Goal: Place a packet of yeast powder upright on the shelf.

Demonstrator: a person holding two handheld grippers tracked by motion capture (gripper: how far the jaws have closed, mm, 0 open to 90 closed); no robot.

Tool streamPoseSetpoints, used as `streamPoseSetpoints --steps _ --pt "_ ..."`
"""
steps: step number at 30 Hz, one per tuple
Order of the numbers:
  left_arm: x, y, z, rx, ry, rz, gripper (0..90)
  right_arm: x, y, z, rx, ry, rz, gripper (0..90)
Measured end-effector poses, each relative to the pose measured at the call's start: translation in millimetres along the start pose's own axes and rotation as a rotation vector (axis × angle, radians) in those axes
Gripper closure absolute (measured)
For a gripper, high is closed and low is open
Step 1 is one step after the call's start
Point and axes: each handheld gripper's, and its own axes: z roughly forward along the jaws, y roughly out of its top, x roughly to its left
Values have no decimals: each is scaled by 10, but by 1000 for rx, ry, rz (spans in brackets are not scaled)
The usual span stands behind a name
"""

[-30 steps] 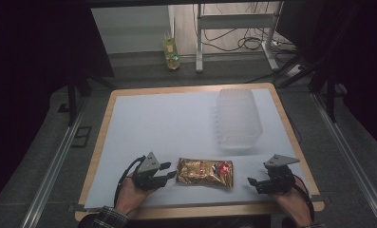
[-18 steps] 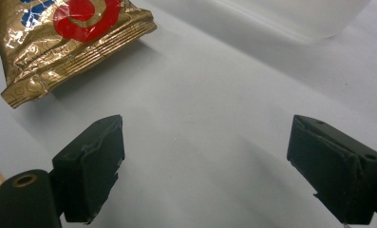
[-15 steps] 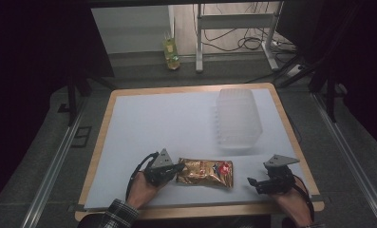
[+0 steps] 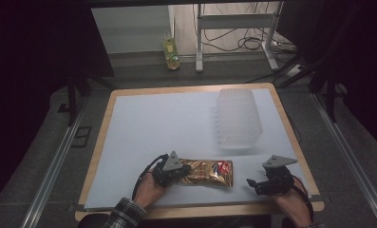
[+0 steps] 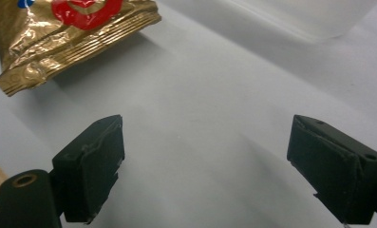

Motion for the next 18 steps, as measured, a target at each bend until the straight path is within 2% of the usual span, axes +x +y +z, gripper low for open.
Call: streamPoseSetpoints --steps 4,11,16,18 --pt "14 -47 -4 -13 5 -4 898 30 14 -10 -5 9 -8 123" --pt "2 -95 -50 -4 29 -14 900 38 20 -37 -11 17 -7 123" --pt "9 -124 -77 -1 28 -36 900 51 30 -45 -12 37 -4 125" --pt "30 -134 -97 11 12 -66 900 68 38 -39 -10 49 -8 126"
